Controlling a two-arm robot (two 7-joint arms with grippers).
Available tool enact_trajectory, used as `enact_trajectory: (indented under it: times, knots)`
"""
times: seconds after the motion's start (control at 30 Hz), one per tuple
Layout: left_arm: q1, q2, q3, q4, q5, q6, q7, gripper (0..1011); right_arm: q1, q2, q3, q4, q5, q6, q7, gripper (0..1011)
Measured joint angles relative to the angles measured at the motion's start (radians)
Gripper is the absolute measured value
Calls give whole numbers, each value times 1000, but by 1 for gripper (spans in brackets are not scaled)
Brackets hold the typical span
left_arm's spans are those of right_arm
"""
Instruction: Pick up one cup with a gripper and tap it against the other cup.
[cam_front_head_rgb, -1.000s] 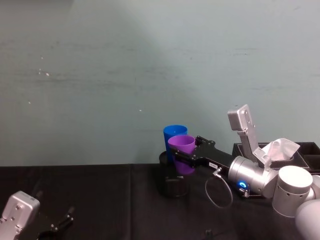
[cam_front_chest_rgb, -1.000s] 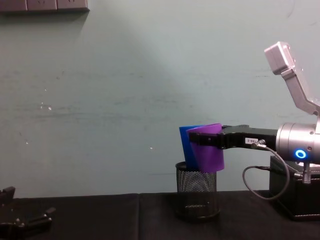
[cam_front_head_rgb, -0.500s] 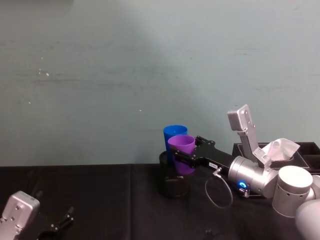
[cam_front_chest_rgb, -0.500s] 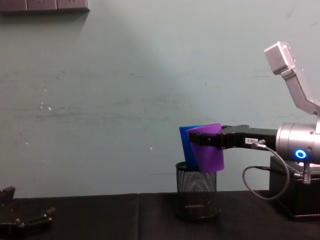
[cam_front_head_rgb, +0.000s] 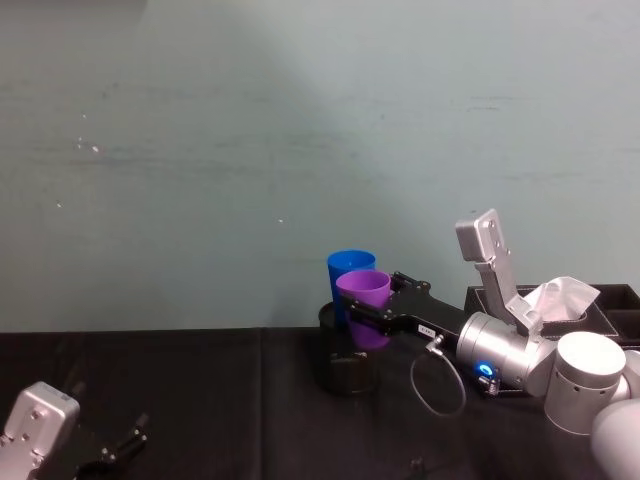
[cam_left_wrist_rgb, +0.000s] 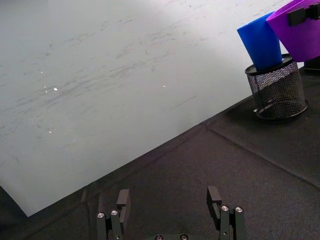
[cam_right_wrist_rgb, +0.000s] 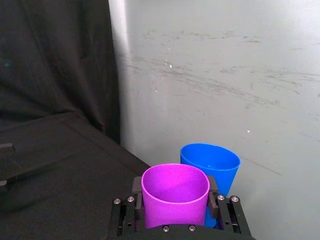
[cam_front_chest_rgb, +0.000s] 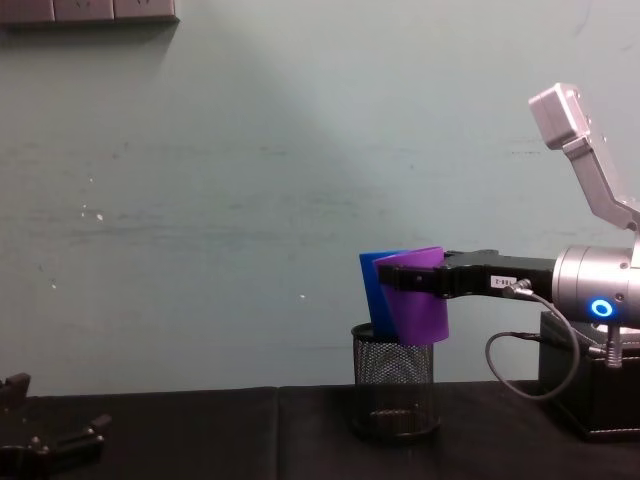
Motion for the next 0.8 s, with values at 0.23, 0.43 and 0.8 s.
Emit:
enact_trajectory:
  times: [0.23,0.43,0.8]
  knots:
    - [0,0,0,0,0,0,0,1000,0,0,0,0,0,0,0,732]
    - [0,0,0,0,0,0,0,1000,0,0,0,0,0,0,0,732]
    - [0,0,0,0,0,0,0,1000,0,0,0,0,0,0,0,732]
